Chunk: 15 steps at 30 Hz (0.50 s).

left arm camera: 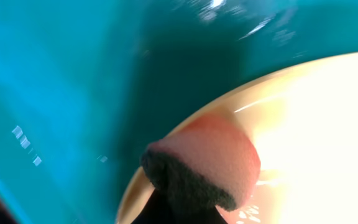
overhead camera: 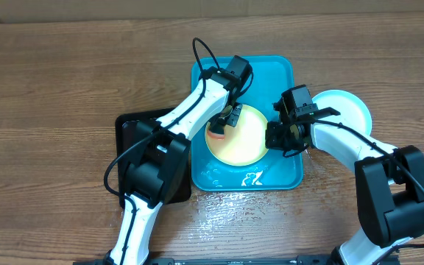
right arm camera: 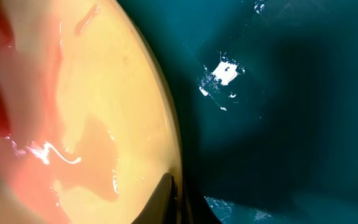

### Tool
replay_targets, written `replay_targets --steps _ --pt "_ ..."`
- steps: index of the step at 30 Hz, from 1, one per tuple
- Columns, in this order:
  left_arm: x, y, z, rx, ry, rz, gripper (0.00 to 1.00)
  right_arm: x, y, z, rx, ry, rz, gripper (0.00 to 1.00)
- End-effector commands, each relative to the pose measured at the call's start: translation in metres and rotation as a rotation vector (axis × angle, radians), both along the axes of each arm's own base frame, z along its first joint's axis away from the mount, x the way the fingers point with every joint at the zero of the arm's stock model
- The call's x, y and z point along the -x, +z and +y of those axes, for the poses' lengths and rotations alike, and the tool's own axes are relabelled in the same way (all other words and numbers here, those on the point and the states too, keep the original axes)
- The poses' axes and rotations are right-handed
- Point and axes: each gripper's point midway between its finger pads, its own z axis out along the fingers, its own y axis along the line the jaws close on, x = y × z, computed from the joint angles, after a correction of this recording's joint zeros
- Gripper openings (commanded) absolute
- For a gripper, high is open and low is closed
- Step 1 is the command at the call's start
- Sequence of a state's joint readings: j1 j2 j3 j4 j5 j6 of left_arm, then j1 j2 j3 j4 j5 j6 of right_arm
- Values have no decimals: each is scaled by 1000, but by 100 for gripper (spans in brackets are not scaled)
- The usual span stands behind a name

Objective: Clean dirty plates on tray and stack at the side
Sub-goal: 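Continue scrubbing the yellow plate's center with the left gripper's sponge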

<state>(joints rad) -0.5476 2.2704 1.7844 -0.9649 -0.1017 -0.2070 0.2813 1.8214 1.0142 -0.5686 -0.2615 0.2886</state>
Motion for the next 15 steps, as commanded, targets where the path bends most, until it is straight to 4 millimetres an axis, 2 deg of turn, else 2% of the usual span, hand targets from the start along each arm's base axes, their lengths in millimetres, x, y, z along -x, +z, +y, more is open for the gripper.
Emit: replay_targets --steps 1,9,15 --pt "10 -1 -33 140 -183 46 4 15 -22 -23 117 0 49 4" --pt "13 5 -60 264 -406 39 4 16 -22 -23 117 0 51 4" --pt "7 5 -59 261 -403 16 4 16 -22 -23 117 0 52 4"
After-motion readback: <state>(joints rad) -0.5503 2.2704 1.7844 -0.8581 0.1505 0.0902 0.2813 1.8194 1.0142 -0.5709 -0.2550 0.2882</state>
